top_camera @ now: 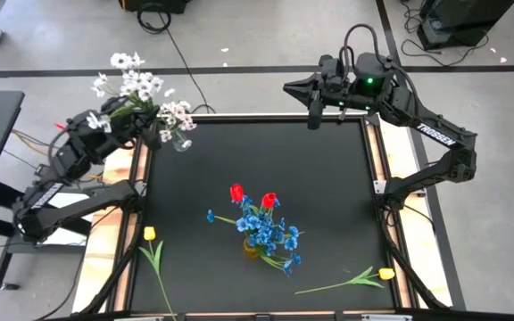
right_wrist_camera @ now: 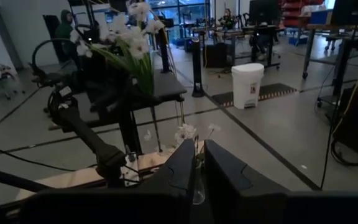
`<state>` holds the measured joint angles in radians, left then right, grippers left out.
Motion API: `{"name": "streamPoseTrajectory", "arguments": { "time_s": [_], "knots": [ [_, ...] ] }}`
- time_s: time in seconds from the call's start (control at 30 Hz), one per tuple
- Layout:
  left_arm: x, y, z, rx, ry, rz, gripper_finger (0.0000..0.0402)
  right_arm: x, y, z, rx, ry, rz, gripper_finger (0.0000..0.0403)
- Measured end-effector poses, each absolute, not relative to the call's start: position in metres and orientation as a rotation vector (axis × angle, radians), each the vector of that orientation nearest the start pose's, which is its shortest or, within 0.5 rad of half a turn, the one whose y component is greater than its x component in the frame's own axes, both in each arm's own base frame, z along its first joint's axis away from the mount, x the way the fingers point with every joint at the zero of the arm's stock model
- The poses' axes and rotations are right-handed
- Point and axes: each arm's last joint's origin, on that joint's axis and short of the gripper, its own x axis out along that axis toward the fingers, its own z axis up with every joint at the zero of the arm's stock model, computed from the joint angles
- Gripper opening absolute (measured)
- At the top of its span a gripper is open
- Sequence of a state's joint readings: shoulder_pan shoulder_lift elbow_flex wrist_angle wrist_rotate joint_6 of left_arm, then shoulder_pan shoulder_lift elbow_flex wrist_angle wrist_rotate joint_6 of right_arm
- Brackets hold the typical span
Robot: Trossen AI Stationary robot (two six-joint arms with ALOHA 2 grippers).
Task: Sort flowers into vase by color
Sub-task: Put the white flowers into the transparent vase
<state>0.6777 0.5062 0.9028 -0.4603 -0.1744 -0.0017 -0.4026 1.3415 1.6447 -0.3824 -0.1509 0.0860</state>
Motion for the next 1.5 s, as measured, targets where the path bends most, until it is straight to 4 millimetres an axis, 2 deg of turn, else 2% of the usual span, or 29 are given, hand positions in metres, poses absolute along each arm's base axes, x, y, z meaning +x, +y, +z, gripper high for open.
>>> {"name": "streamPoseTrajectory", "arguments": {
  "time_s": [0.13, 0.37, 0.5, 0.6, 0.73, 0.8, 0.93, 1.13, 1.33, 1.5],
  "knots": [
    [0.063, 0.06, 0.367, 0.008, 0.06, 0.912, 0.0003, 0.252, -0.103, 0.483, 0.107, 0.065, -0.255, 0.0044],
    [0.058, 0.063, 0.37, 0.027, 0.031, 1.059, 0.0003, 0.252, -0.103, 0.483, 0.108, 0.065, -0.255, 0.0044],
    [0.053, 0.066, 0.375, -0.008, -0.044, 1.168, 0.0003, 0.252, -0.103, 0.483, 0.108, 0.065, -0.255, 0.0043],
    [0.047, 0.062, 0.39, -0.014, -0.138, 1.182, 0.0003, 0.252, -0.103, 0.483, 0.108, 0.066, -0.255, 0.0043],
    [0.041, 0.06, 0.397, 0.019, -0.154, 1.248, 0.0004, 0.252, -0.103, 0.483, 0.108, 0.065, -0.255, 0.0043],
    [0.041, 0.062, 0.391, -0.001, -0.118, 1.298, 0.0004, 0.252, -0.103, 0.483, 0.108, 0.065, -0.254, 0.0043],
    [0.047, 0.073, 0.374, -0.097, -0.192, 1.326, 0.0004, 0.252, -0.103, 0.484, 0.108, 0.065, -0.254, 0.0043],
    [0.057, 0.089, 0.341, -0.09, -0.169, 1.348, 0.0004, 0.252, -0.103, 0.484, 0.108, 0.065, -0.254, 0.0043],
    [0.055, 0.099, 0.32, -0.152, -0.19, 1.429, 0.0004, 0.252, -0.103, 0.484, 0.108, 0.065, -0.254, 0.0043],
    [0.058, 0.108, 0.297, -0.23, -0.247, 1.42, 0.0004, 0.252, -0.103, 0.484, 0.108, 0.065, -0.254, 0.0043]
  ]
}}
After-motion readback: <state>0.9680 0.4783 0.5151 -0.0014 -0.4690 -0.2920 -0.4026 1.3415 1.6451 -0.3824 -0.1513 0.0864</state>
